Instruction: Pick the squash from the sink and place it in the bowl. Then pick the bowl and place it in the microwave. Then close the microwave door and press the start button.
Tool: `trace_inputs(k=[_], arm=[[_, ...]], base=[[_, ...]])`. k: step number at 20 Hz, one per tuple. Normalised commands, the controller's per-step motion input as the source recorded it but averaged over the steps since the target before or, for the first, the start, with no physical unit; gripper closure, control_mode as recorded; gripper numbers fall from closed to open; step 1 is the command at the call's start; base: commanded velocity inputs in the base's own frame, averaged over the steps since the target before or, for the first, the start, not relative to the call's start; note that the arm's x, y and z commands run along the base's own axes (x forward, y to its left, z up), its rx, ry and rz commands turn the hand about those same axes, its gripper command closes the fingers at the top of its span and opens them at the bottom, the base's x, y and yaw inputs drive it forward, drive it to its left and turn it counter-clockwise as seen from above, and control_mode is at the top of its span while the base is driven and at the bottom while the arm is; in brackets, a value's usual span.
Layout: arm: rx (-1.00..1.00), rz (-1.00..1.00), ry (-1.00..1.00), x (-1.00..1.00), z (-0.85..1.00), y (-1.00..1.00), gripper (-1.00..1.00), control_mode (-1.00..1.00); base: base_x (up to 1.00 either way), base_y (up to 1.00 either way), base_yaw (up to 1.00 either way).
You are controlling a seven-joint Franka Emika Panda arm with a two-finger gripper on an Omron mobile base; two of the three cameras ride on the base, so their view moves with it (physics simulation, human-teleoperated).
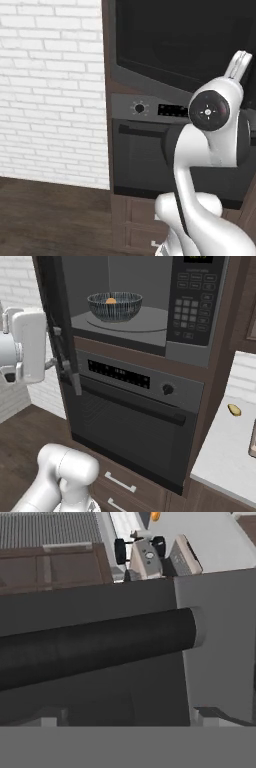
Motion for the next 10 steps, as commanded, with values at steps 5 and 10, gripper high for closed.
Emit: trace_inputs(k=[5, 10], arm=[[0.07, 0.0, -0.03, 0.58, 0.0, -0.04, -1.0, -1.0], [0.04, 0.0, -0.07, 0.73, 0.0, -0.12, -1.0, -1.0]], base=[[0.0, 0.0, 0.0], [0.0, 0.0, 0.0]])
